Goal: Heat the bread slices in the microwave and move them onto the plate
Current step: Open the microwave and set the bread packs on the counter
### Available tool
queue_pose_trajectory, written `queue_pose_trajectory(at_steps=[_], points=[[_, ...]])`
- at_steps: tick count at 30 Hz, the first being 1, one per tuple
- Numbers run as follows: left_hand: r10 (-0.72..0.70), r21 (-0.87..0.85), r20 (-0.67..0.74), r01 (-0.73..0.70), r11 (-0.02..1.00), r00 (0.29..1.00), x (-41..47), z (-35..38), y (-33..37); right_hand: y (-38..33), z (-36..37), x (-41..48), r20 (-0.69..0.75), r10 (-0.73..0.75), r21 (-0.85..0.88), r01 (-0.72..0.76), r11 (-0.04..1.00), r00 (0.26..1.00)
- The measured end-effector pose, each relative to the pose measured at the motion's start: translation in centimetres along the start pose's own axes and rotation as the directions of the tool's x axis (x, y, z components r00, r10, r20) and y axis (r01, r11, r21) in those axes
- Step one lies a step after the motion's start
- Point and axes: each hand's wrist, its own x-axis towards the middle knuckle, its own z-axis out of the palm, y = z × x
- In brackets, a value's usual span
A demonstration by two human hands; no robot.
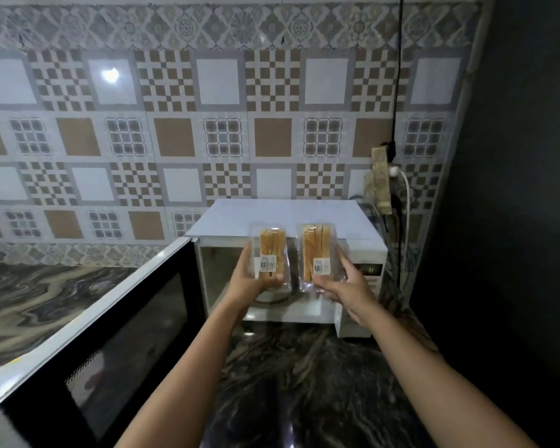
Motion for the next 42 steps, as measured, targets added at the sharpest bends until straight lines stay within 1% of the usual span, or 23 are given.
queue_pose_trajectory(at_steps=[2,6,10,13,15,18,21,23,25,27,29,31,34,36,37,40,42], points=[[0.003,-0.002,-0.016,-0.003,1.000,1.000,-2.4,0.3,-1.5,1.6,-0.7,-2.3,-0.014,0.001,0.027,-0.001,1.000,1.000],[-0.074,-0.040,0.019,0.075,0.996,0.997,-7.1,0.7,-5.3,5.3,-2.0,-6.2,-0.025,-0.005,-0.070,0.004,0.998,1.000],[-0.192,-0.018,0.013,0.192,0.981,0.981,-10.6,1.1,-9.5,9.1,-2.9,-9.4,-0.054,0.116,-0.083,-0.120,0.989,0.992],[-0.290,0.001,-0.033,0.290,0.957,0.956,-12.7,1.6,-12.1,12.2,-3.8,-10.9,-0.045,0.212,-0.118,-0.216,0.969,0.976],[-0.326,0.015,-0.044,0.327,0.945,0.944,-13.7,2.1,-13.8,13.9,-4.2,-11.6,-0.048,0.263,-0.089,-0.267,0.960,0.963],[-0.339,0.077,-0.051,0.342,0.936,0.939,-14.3,2.8,-15.5,15.9,-4.6,-12.0,-0.045,0.346,-0.049,-0.348,0.936,0.937],[-0.339,0.187,-0.084,0.349,0.918,0.937,-14.1,3.1,-16.7,17.5,-5.1,-11.9,-0.043,0.394,-0.044,-0.395,0.917,0.918],[-0.337,0.246,-0.075,0.345,0.906,0.938,-13.9,3.1,-17.2,17.9,-5.3,-11.8,-0.041,0.415,-0.057,-0.417,0.907,0.909],[-0.348,0.266,-0.076,0.355,0.896,0.934,-13.6,3.1,-17.4,18.0,-5.4,-11.7,-0.058,0.417,-0.087,-0.421,0.903,0.907],[-0.341,0.322,-0.103,0.356,0.877,0.934,-13.4,3.1,-17.7,18.0,-5.3,-11.5,-0.079,0.417,-0.133,-0.424,0.896,0.905],[-0.353,0.426,-0.139,0.378,0.822,0.925,-13.2,3.1,-17.7,17.8,-5.2,-11.3,-0.096,0.389,-0.266,-0.400,0.877,0.916],[-0.383,0.462,-0.184,0.424,0.779,0.905,-13.2,3.0,-17.4,17.5,-5.0,-11.2,-0.106,0.351,-0.402,-0.363,0.840,0.930],[-0.371,0.460,-0.205,0.424,0.781,0.906,-13.6,2.9,-17.0,17.0,-4.9,-10.9,-0.149,0.350,-0.515,-0.375,0.771,0.925],[-0.364,0.459,-0.182,0.406,0.790,0.914,-14.0,2.9,-16.8,16.6,-4.9,-10.6,-0.193,0.361,-0.594,-0.401,0.697,0.912],[-0.367,0.459,-0.176,0.406,0.790,0.913,-14.2,2.9,-16.6,16.5,-4.9,-10.5,-0.199,0.362,-0.615,-0.403,0.678,0.911],[-0.353,0.452,-0.192,0.402,0.796,0.916,-14.6,2.6,-16.5,15.6,-5.0,-10.3,-0.197,0.350,-0.615,-0.393,0.683,0.916],[-0.347,0.405,-0.201,0.400,0.822,0.916,-14.9,2.2,-16.6,14.7,-4.9,-10.2,-0.226,0.287,-0.625,-0.364,0.691,0.931]])
